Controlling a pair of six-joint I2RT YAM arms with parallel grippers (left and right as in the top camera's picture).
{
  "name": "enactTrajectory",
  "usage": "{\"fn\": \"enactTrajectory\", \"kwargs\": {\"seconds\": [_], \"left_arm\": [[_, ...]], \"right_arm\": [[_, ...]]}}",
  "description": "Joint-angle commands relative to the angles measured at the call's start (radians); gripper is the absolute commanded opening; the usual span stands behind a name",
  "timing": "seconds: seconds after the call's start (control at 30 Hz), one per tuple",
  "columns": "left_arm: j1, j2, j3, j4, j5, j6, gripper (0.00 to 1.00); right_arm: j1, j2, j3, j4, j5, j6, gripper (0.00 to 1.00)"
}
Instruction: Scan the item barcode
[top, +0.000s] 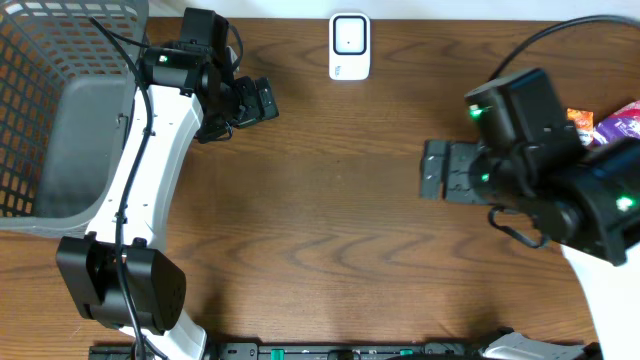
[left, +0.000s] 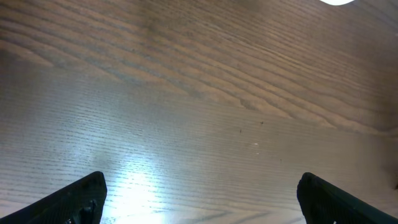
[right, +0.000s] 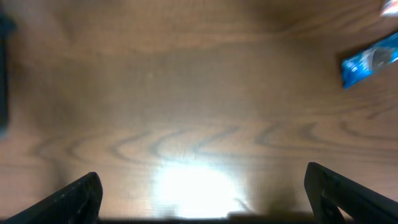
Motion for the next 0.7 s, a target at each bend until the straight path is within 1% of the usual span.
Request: {"fn": "enactTrajectory", "kwargs": {"seconds": [0.0, 0.1, 0.2, 0.43, 0.6, 0.67], "left_arm": [[0.003, 0.002, 0.005, -0.002, -0.014, 0.01, 0.98], [0.003, 0.002, 0.005, -0.002, -0.014, 0.01, 0.98], [0.003, 0.002, 0.005, -0.002, -0.014, 0.01, 0.98], [0.003, 0.002, 0.005, -0.002, -0.014, 0.01, 0.98], [0.003, 0.002, 0.005, -0.002, -0.014, 0.01, 0.98], [0.003, 0.002, 0.005, -0.002, -0.014, 0.01, 0.98]], "right_arm": [[0.011, -0.004, -0.039, -0.003, -0.031, 0.009, 0.99], [0.01, -0.004, -0.071, -0.003, -0.037, 0.008, 0.99], [0.01, -0.004, -0.087, -0.003, -0.035, -0.033, 0.99], [0.01, -0.009, -0.087, -0.003, -0.039, -0.09, 0.99], [0.01, -0.009, -0.087, -0.003, -0.038, -0.093, 0.99], [0.008, -0.007, -0.092, 0.001, -0.038, -0.116, 0.99]]}}
